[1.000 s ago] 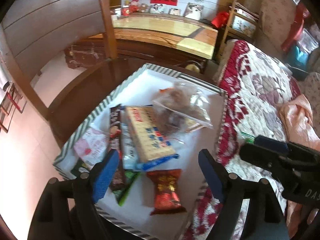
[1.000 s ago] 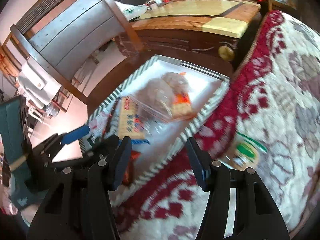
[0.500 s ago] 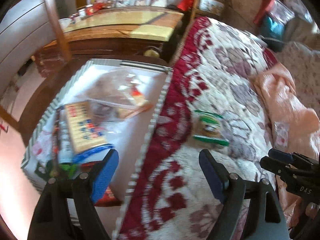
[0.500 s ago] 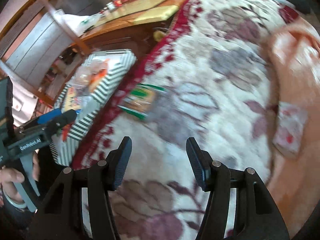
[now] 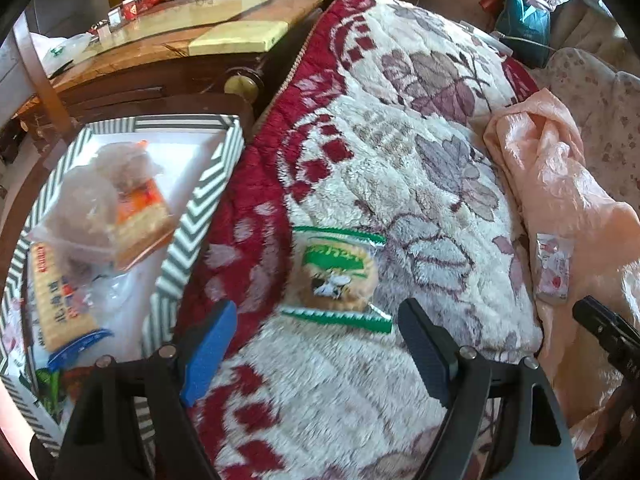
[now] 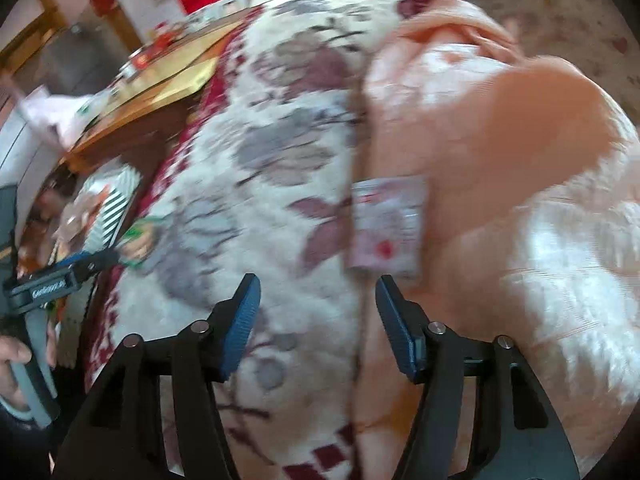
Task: Organize snacks
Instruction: 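Withdraw both tools from the tray toward the remaining snacks on the quilt, then grasp the green cow-print biscuit packet with the left tool while right grasps the white packet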
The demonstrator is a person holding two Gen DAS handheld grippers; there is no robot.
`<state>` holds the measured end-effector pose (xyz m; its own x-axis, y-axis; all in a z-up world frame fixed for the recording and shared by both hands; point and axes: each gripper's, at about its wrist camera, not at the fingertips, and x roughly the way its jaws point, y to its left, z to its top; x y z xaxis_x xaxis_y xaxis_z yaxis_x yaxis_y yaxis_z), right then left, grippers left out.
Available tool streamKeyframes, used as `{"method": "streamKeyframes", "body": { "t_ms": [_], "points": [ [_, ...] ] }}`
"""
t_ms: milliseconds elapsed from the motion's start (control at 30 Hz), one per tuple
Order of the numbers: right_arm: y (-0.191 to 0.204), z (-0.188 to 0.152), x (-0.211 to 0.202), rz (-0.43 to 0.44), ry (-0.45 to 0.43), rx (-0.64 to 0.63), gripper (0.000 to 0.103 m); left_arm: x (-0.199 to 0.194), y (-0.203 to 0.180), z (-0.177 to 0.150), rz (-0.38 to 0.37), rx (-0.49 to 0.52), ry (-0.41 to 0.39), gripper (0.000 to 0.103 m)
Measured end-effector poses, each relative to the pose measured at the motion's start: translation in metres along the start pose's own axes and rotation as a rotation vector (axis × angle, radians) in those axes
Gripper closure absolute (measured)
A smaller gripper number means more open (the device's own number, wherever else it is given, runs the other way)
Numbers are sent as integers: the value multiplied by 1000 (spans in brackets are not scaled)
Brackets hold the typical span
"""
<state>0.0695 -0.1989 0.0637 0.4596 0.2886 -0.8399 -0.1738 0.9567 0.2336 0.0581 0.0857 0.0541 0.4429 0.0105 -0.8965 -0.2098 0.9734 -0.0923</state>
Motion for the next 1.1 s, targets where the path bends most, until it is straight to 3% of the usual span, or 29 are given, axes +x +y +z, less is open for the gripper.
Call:
{"method": "streamKeyframes", "body": {
  "t_ms": [133,433,667,800,867,900,1000,1100],
  "points": [
    [-11,9,8,-53,0,22,42,9,-2,5,0,0,12,19],
    [-1,26,48,-248,36,-69,42,24,-2,16,4,-12,26,19],
    [7,28,81,-328,82,-141,42,43,-8,18,-2,-12,58,19],
    [-1,28,82,-285,80,-134,45,51,-13,19,15,2,66,19],
    [-6,29,79,-256,83,-118,54,52,-13,20,16,1,61,19],
    [-8,29,76,-240,83,-108,56,51,-13,21,10,-4,56,23],
    [-12,27,68,-182,84,-78,69,49,-12,20,33,13,40,50],
    [-13,21,65,-120,102,-56,79,45,-8,17,28,21,29,52]
  ]
}}
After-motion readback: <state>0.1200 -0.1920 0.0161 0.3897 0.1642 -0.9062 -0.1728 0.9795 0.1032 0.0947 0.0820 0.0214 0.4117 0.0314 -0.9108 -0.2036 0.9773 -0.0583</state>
